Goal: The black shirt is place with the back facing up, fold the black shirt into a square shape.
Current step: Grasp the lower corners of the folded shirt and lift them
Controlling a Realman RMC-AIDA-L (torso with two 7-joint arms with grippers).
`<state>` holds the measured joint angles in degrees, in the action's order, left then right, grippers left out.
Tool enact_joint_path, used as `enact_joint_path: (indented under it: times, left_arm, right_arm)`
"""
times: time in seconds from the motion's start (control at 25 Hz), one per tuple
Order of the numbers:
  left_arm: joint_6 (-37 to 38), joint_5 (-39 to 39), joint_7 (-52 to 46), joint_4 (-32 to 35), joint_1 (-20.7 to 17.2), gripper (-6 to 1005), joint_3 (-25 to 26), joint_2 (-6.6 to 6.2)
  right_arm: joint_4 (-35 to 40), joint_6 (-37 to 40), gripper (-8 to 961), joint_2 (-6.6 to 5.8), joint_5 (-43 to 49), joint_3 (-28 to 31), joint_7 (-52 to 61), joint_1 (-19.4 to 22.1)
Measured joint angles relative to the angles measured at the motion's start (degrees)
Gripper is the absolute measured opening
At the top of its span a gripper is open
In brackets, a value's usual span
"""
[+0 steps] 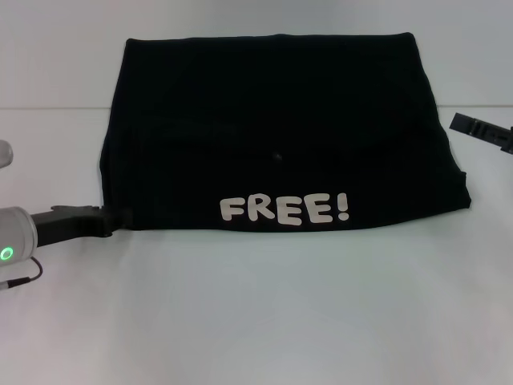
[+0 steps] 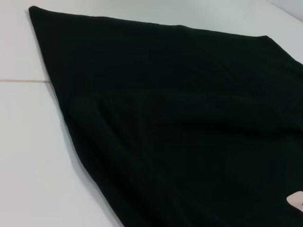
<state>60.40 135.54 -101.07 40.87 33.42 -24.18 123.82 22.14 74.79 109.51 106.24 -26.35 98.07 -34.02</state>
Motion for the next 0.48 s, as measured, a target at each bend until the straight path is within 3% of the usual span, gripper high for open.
enact_joint_path:
  times: [0.16,0.48]
  left_arm:
    - [-0.49,0.12,-0.21,0.03,0.19,418,0.0,-0.08]
    - [-0.08,0.19,-0.48,0.02,0.98,95,0.01,-0.29]
  right_arm:
    - [0.89,-1.15,684,-0.62,2.68,-1.07,2.08,-0.07]
    - [4.05,-4.93,685,-0.61,12.28,-1.07,7.45,-1.26]
